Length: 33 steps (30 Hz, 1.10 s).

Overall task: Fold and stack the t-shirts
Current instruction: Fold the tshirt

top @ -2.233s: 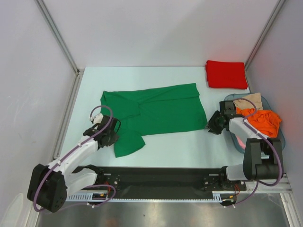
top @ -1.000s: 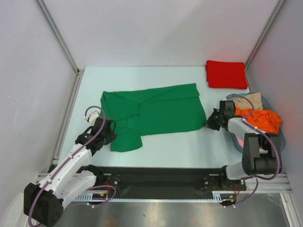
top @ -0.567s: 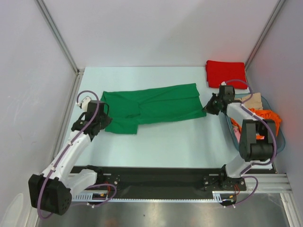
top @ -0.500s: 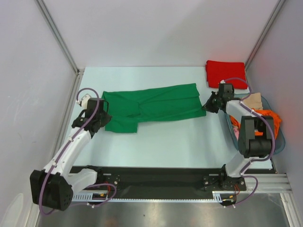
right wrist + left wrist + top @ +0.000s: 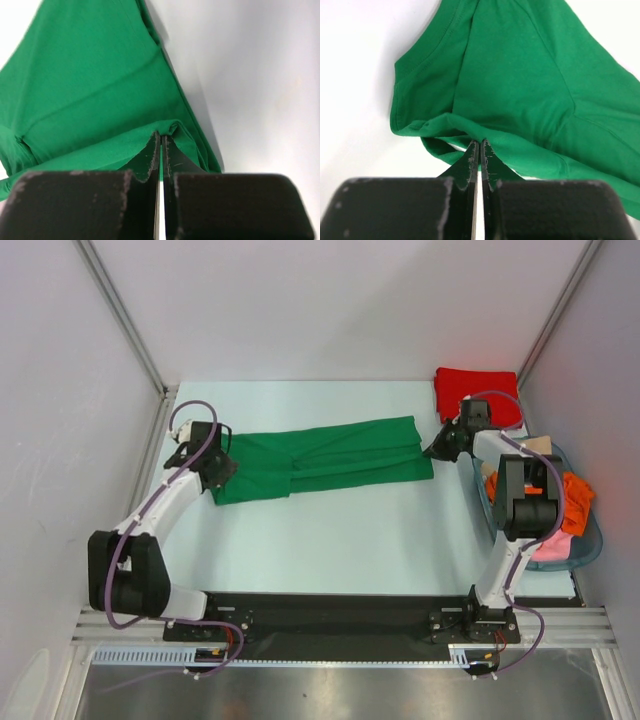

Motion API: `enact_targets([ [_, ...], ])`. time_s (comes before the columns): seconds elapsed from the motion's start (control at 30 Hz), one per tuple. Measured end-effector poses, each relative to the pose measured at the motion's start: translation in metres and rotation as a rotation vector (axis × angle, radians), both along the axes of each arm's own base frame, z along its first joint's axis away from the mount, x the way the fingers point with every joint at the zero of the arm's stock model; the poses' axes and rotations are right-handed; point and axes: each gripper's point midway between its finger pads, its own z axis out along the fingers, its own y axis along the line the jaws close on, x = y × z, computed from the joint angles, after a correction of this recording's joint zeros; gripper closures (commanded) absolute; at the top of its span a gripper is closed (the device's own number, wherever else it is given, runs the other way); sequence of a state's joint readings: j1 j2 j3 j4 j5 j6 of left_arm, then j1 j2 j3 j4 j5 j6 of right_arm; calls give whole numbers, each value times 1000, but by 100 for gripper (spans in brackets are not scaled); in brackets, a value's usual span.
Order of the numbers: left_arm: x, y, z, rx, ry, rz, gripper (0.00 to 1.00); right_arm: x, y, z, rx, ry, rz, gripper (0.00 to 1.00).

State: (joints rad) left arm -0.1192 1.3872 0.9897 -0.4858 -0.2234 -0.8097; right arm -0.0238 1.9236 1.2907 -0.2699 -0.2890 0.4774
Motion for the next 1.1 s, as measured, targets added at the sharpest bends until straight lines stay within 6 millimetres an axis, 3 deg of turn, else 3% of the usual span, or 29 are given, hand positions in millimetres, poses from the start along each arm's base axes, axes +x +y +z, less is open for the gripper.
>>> enact_targets([
  [0.17,7,4,-12,-5,32,0,96,12,3,0,14,-7,11,100],
  [0.57,26,13,-16,-8,34,8,96,31,5,-6,30,-5,23,100],
  [1.1,42,11,-31,-13,60,-15,96,36,5,-16,31,19,23,100],
])
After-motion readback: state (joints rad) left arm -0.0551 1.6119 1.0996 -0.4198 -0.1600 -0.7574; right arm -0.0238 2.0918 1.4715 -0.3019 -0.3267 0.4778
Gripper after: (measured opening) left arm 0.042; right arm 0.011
